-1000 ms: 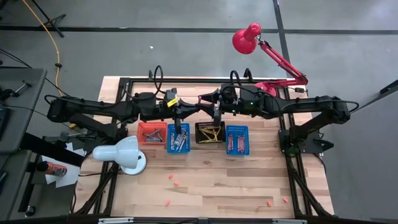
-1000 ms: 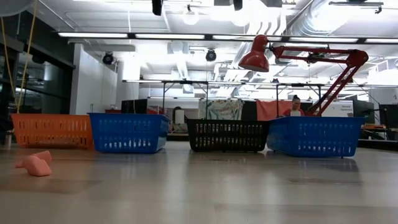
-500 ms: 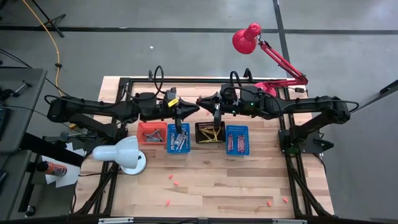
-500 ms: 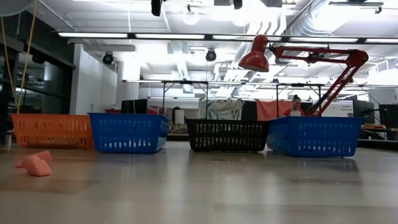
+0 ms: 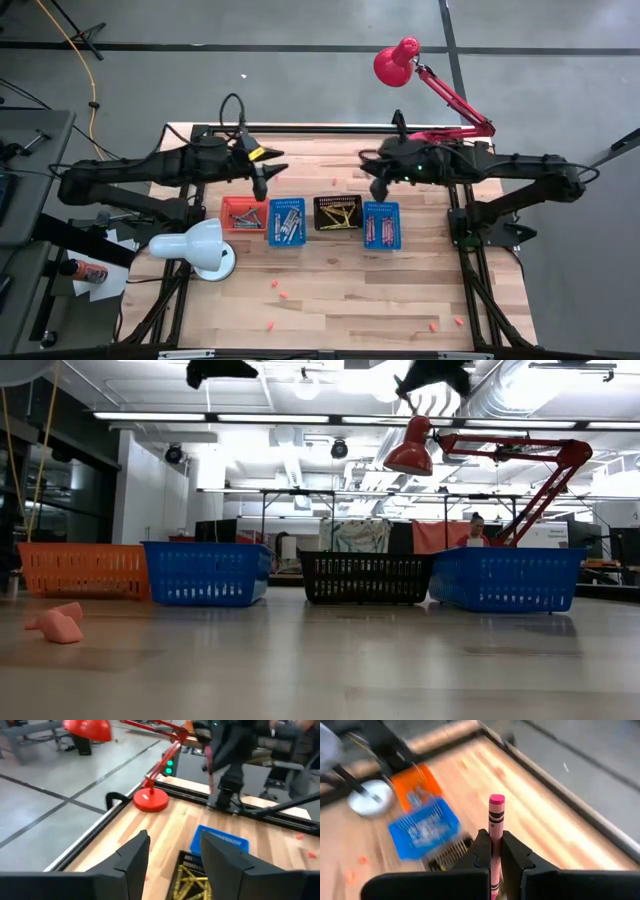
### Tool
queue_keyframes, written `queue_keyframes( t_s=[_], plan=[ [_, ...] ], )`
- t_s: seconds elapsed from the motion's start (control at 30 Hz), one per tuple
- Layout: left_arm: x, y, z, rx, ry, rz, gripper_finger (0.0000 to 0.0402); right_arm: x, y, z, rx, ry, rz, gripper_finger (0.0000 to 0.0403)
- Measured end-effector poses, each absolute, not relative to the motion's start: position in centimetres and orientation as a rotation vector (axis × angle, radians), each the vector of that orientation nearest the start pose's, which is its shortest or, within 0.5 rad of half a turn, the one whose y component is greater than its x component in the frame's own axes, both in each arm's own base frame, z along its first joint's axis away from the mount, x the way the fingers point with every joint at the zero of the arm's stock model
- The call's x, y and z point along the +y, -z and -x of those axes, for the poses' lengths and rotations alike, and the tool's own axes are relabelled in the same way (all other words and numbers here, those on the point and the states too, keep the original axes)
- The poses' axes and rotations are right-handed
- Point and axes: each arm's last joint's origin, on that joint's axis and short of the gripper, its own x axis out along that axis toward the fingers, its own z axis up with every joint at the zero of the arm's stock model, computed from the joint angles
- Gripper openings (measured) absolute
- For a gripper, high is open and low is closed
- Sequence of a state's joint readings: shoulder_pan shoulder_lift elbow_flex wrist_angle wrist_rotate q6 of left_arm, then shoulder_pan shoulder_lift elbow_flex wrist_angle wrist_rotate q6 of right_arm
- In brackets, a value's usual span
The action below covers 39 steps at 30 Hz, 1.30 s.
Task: Sort crayons
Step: Put the pink crayon from the left blue bin into the right blue bin, then return to Home Position
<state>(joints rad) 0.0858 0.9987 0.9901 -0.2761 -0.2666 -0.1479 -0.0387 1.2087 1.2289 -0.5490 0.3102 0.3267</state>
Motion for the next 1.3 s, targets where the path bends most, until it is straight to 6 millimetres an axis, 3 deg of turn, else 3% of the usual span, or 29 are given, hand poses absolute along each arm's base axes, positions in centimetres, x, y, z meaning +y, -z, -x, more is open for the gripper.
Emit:
queue_keyframes(
  t_s=[0.13, 0.27, 0.4, 0.53, 0.67, 0.9, 1.3],
  plan=[
    [2.7, -36.2, -20.3, 0.236, -0.391, 0.125, 0.0165, -0.9, -34.3, -23.0, 0.592, 0.512, -0.325, 0.0002],
    [2.7, -36.3, -20.2, 0.228, -0.401, 0.134, 0.0162, 0.7, -28.9, -21.4, 0.591, 0.540, -0.501, 0.0002],
    [2.5, -36.1, -20.4, 0.233, -0.401, 0.158, 0.0162, 1.9, -22.8, -20.2, 0.614, 0.580, -0.794, 0.0001],
    [2.4, -36.0, -20.7, 0.235, -0.400, 0.156, 0.0163, 2.1, -20.0, -19.5, 0.647, 0.653, -1.024, 0.0001],
    [2.5, -36.0, -20.7, 0.238, -0.402, 0.156, 0.0161, 1.6, -18.7, -19.3, 0.695, 0.722, -1.149, 0.0002],
    [2.5, -35.9, -20.7, 0.246, -0.404, 0.154, 0.0161, 1.4, -18.5, -20.1, 0.688, 0.679, -1.217, 0.0032],
    [2.5, -35.9, -20.7, 0.247, -0.404, 0.154, 0.0161, 1.5, -18.6, -20.4, 0.688, 0.648, -1.212, 0.0120]
  ],
)
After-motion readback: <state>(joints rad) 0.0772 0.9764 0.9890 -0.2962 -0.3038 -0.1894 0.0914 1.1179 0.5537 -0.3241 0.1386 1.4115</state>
